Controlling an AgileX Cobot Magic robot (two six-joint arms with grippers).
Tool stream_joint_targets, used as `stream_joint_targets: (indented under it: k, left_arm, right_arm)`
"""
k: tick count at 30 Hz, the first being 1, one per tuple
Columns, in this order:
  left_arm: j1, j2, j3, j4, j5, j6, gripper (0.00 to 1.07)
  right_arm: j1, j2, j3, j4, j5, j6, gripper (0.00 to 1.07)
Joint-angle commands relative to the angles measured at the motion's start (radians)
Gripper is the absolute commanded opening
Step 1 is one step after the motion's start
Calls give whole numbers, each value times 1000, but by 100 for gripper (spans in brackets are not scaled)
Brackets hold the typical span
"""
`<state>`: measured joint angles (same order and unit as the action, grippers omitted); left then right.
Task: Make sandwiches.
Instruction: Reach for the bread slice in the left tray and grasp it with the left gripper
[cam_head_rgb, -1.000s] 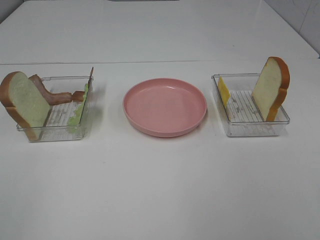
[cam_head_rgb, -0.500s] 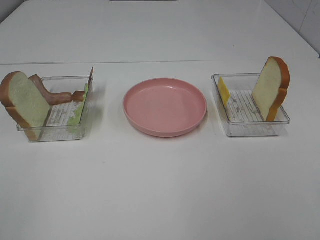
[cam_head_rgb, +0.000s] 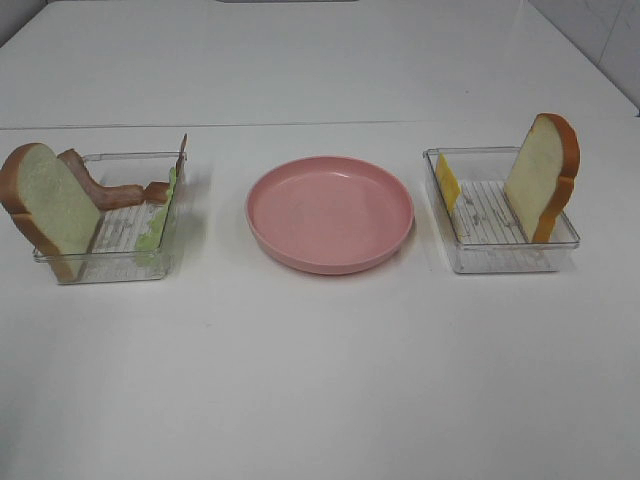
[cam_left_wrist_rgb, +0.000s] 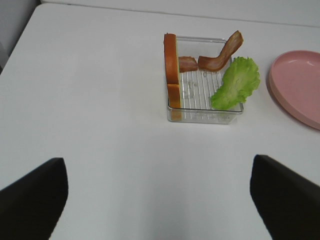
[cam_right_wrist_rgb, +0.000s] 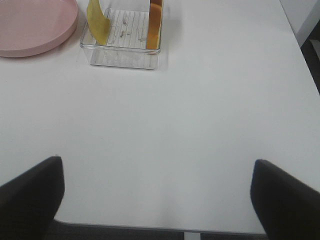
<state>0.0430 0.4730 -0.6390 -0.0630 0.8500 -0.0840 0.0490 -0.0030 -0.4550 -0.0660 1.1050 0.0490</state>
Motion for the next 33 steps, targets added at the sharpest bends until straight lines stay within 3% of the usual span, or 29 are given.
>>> stream_joint_targets:
  k: [1, 8, 14, 29, 33]
  left_arm:
    - [-8, 150, -74, -9, -21, -3, 91]
    - [-7, 515, -294, 3, 18, 23, 91]
    - [-7, 736, -417, 3, 17, 23, 91]
    - [-7, 1165, -614, -19, -3, 23, 91]
    - [-7, 1282, -689, -45, -3, 51, 91]
  right_arm:
    - [-3, -36, -4, 3, 3, 7, 99]
    - [-3, -36, -4, 3, 3, 7, 99]
    - [-3, -36, -4, 3, 3, 7, 99]
    - [-3, -36, -4, 3, 3, 7, 99]
    - [-3, -36, -4, 3, 3, 7, 99]
